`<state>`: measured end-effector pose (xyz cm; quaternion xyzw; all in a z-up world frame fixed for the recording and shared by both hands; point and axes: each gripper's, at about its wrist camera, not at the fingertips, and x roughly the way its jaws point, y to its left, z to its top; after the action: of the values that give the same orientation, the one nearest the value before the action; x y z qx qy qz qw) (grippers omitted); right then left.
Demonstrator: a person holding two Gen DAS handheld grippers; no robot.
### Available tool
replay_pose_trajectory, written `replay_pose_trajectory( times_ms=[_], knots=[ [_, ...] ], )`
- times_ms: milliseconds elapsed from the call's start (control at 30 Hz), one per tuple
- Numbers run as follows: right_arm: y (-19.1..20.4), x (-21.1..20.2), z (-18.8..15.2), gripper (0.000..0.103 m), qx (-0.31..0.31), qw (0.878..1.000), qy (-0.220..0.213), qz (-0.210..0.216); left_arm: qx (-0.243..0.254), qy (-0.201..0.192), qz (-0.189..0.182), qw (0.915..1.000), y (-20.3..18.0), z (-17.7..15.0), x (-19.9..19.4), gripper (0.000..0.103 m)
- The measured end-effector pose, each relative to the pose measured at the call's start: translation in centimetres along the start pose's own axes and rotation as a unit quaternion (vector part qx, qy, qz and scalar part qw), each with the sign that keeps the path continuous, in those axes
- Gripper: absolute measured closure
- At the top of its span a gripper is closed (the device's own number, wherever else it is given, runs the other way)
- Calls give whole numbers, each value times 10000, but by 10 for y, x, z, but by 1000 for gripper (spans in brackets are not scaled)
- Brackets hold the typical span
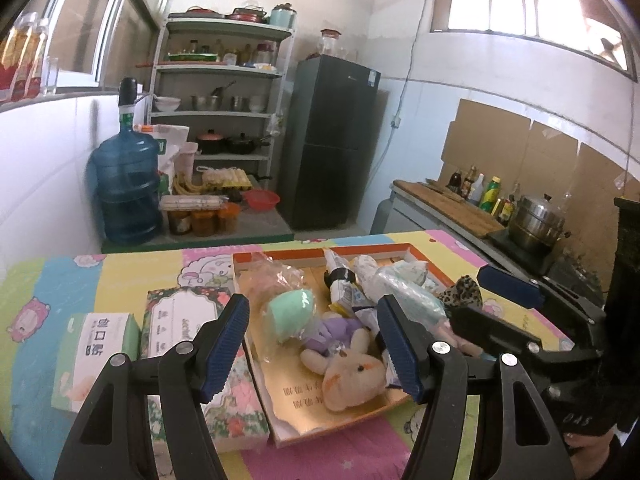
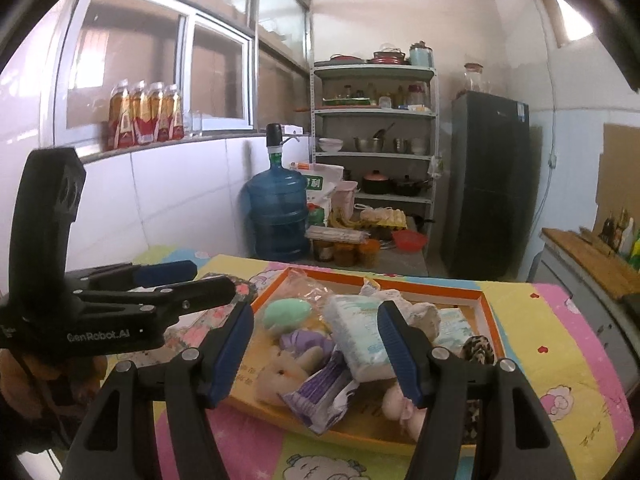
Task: Organize soft objects
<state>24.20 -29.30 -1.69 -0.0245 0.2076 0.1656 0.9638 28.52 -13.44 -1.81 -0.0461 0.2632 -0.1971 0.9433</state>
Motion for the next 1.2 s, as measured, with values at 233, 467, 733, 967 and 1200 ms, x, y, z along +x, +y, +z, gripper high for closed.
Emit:
replay_pose_trajectory(
  times_ms=[233,467,733,967,1200],
  knots=[
    [26,-17,-4,39,-181,9991,-180,-334,29,-118,69,9999,2,-10,-22,35],
    [44,-39,-10,39,-152,9946,-517,-887,116,-253,190,9994,2,-22,-45,35],
    [56,-49,-15,39,3,9961,-452,-764,75,-405,359,9985,2,-34,-69,35],
    [62,-56,-22,39,232,9967,-399,-660,7,-549,643,9964,7,-45,-90,35],
    [71,-66,-28,39,345,9965,-398,-650,-110,-712,1094,9914,9,-55,-113,35]
  ],
)
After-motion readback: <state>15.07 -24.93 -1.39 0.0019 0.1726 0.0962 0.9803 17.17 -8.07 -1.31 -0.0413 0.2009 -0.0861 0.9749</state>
